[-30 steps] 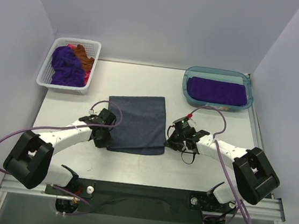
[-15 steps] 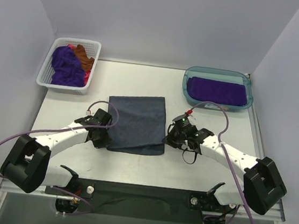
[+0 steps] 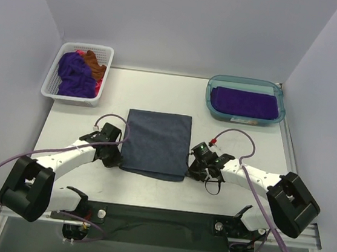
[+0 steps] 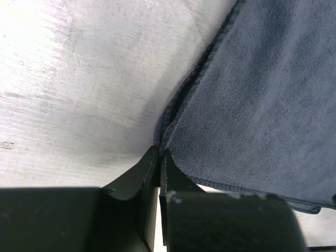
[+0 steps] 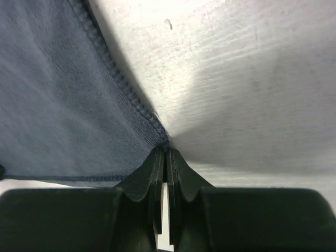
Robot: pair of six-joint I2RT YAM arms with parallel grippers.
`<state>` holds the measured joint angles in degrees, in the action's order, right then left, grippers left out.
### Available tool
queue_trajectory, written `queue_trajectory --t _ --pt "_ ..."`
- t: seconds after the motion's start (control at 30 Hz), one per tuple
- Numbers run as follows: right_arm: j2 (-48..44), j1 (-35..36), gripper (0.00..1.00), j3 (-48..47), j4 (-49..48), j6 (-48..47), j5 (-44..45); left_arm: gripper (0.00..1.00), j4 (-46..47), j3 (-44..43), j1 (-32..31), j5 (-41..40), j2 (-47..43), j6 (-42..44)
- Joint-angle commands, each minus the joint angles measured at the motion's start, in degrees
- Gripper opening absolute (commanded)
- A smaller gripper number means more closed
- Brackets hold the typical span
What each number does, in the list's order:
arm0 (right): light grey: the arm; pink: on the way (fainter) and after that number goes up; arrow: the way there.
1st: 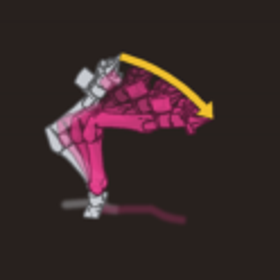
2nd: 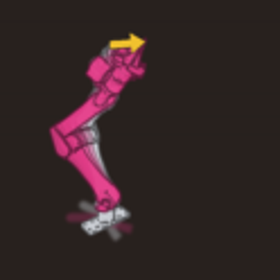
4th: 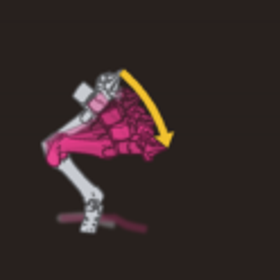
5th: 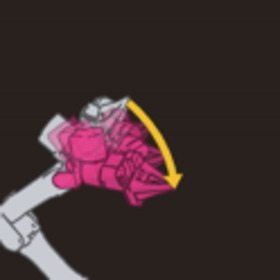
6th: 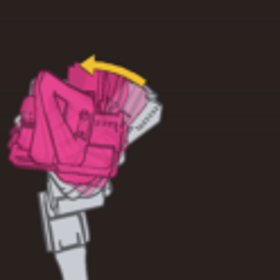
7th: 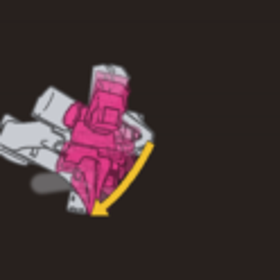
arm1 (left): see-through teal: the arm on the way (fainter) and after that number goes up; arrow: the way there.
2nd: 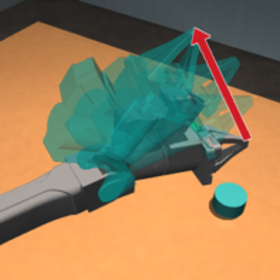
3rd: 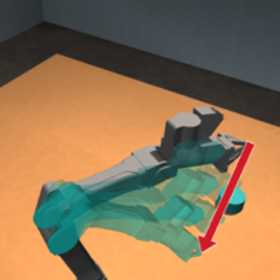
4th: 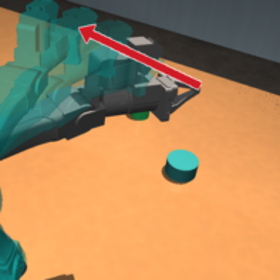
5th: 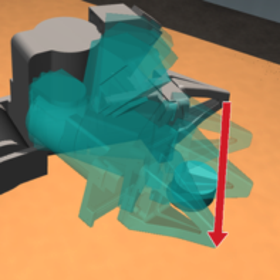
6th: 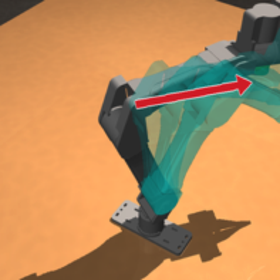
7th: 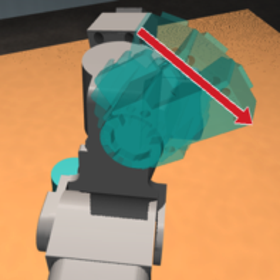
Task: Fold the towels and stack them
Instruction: Fold the towel
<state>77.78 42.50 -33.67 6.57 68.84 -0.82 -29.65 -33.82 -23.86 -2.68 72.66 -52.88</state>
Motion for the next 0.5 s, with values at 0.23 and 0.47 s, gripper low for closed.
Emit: queue_trajectory --t 0.23,0.47 --pt "-0.3 0.4 0.00 -4.8 4.1 -2.3 4.0 0.04 0.4 0.9 0.6 1.3 -2.2 0.6" --pt "-6.9 1.5 0.00 -14.1 13.6 -5.3 5.3 0.04 -1.2 -1.0 0.6 1.5 -4.0 0.6"
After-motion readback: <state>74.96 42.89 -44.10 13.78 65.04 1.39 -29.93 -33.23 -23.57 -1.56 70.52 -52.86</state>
